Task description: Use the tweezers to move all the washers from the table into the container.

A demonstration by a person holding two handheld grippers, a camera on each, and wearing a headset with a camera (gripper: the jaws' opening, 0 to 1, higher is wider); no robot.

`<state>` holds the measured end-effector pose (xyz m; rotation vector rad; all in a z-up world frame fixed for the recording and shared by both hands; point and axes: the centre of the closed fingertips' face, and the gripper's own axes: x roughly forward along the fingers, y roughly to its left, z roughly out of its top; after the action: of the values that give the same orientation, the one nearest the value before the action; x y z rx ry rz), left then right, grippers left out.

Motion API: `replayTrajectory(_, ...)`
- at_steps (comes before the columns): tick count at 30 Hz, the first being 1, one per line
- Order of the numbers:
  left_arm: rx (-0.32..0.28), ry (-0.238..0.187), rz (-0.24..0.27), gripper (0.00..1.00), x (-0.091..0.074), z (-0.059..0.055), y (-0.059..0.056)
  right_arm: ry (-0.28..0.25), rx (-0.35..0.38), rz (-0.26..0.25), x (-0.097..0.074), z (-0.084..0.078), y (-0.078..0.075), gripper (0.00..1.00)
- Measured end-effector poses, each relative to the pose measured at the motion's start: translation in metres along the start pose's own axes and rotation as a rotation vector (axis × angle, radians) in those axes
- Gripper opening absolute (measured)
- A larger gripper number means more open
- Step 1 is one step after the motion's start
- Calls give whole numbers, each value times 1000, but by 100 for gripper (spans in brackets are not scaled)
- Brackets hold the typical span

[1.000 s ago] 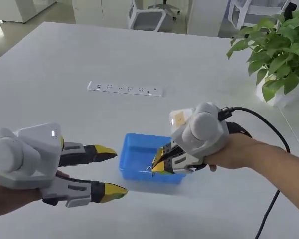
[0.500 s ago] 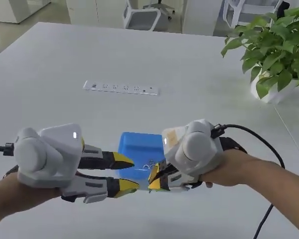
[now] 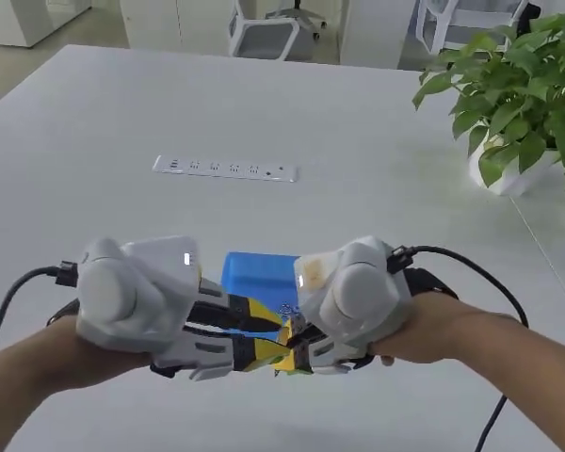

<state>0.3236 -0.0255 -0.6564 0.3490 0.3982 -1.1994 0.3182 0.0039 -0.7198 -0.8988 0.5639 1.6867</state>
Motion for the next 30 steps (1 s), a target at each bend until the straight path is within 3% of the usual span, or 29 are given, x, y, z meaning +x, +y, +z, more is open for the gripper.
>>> replayTrajectory(9, 25, 18, -23, 6, 3, -4, 0, -3, -10, -3, 0, 2, 1, 6)
replayTrajectory(20, 18, 16, -24, 5, -4, -7, 0, -24, -40, -7, -1, 3, 2, 6)
replayTrajectory(27, 11, 48, -47, 5, -8, -19, -7, -29, -53, -10, 3, -3, 8, 5)
replayTrajectory(30, 10, 82, -61, 5, -10, -31, -9, -30, -53, -12, 4, -5, 10, 5)
